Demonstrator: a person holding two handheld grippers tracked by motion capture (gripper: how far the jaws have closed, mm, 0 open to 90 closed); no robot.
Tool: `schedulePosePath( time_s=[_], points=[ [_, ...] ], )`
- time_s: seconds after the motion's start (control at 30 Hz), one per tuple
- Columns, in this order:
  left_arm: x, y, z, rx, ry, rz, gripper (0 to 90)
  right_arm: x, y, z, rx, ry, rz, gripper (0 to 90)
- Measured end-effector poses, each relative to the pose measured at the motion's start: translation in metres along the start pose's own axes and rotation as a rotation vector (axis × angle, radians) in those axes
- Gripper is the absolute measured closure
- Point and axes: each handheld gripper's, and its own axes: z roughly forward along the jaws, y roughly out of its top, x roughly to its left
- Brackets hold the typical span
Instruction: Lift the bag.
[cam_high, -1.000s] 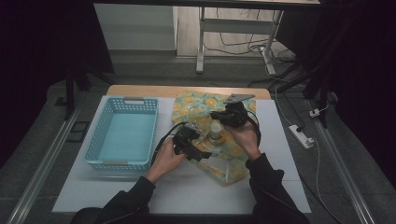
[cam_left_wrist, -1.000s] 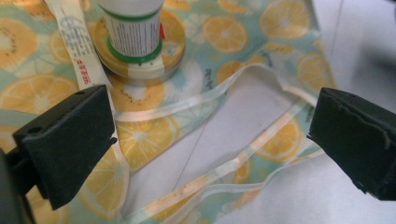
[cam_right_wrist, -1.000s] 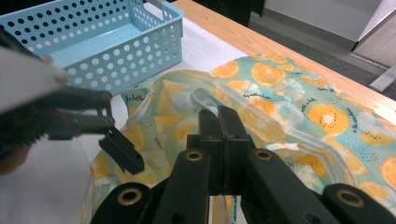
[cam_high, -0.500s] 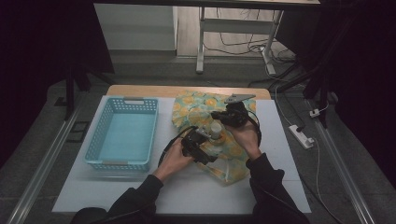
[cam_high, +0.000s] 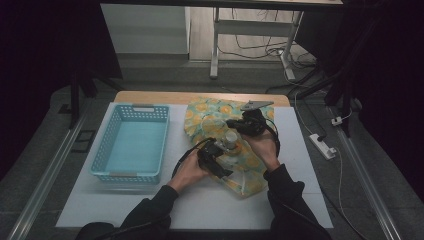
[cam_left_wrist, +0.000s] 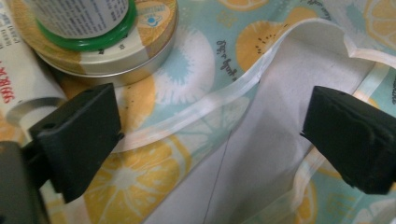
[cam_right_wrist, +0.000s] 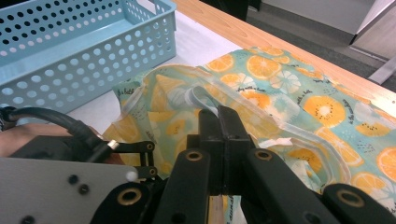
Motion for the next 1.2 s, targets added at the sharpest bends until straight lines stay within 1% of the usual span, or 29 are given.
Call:
schedulePosePath(
  time_s=[0.03,0.07,0.1,0.17,0.2,0.23,0.33,0.43,0.5,0.53,0.57,0.63,0.67,0.73,0.9,0.93,0.97,1.0,1.1,1.17,1.2],
  points=[
    [0.000,0.000,-0.001,0.007,0.010,0.012,7.4,-0.001,0.000,0.000,0.001,-0.001,0.002,90.0],
    [-0.001,0.000,-0.001,0.013,0.032,0.028,10.4,-0.001,-0.001,0.000,0.002,-0.002,0.002,90.0],
    [-0.002,0.000,-0.002,0.020,0.043,0.042,14.8,-0.001,-0.001,0.000,0.001,-0.003,0.005,90.0],
    [-0.002,0.001,-0.004,0.032,0.040,0.051,19.2,-0.001,-0.001,0.000,0.002,-0.003,0.004,90.0],
    [-0.003,0.002,-0.004,0.037,0.036,0.056,23.0,-0.001,-0.001,0.001,0.002,-0.002,0.002,90.0],
    [-0.004,0.003,-0.005,0.044,0.035,0.067,25.3,-0.001,-0.001,0.001,0.003,-0.002,0.002,90.0],
    [-0.006,0.004,-0.005,0.049,0.018,0.080,32.5,0.000,-0.001,0.002,0.006,-0.001,0.000,90.0],
    [-0.008,0.004,-0.007,0.048,0.003,0.092,42.4,0.000,-0.001,0.003,0.010,-0.001,-0.003,90.0],
    [-0.009,0.004,-0.008,0.046,-0.006,0.092,50.6,0.000,-0.001,0.003,0.011,-0.001,-0.002,90.0],
    [-0.009,0.004,-0.008,0.045,-0.010,0.089,56.8,0.000,-0.001,0.003,0.011,-0.001,-0.002,90.0],
    [-0.009,0.004,-0.009,0.044,-0.010,0.080,63.7,0.000,-0.001,0.003,0.011,-0.001,-0.002,90.0],
    [-0.008,0.004,-0.009,0.045,-0.025,0.060,75.0,0.000,-0.001,0.003,0.008,-0.001,-0.002,90.0],
    [-0.007,0.004,-0.009,0.044,-0.036,0.049,80.1,0.000,-0.001,0.003,0.007,0.000,-0.002,90.0],
    [-0.006,0.005,-0.008,0.048,-0.052,0.026,87.5,0.000,-0.001,0.003,0.008,0.000,-0.003,90.0],
    [-0.006,0.007,-0.008,0.061,-0.056,-0.045,89.4,0.000,-0.001,0.003,0.010,0.001,-0.002,90.0],
    [-0.006,0.008,-0.009,0.060,-0.049,-0.064,89.5,0.000,-0.001,0.002,0.010,0.001,-0.002,90.0],
    [-0.006,0.008,-0.009,0.064,-0.033,-0.074,89.5,0.000,-0.001,0.002,0.011,0.001,-0.001,90.0],
    [-0.007,0.008,-0.010,0.061,-0.029,-0.080,89.5,-0.001,-0.001,0.002,0.012,0.001,-0.001,90.0],
    [-0.007,0.009,-0.016,0.034,-0.030,-0.087,89.6,-0.001,-0.001,0.002,0.014,0.003,0.002,90.0],
    [-0.009,0.010,-0.022,0.019,-0.019,-0.077,89.5,-0.001,-0.001,0.002,0.014,0.005,0.003,90.0],
    [-0.009,0.011,-0.025,0.012,-0.017,-0.079,89.5,-0.001,-0.001,0.002,0.013,0.007,0.005,90.0]
  ],
)
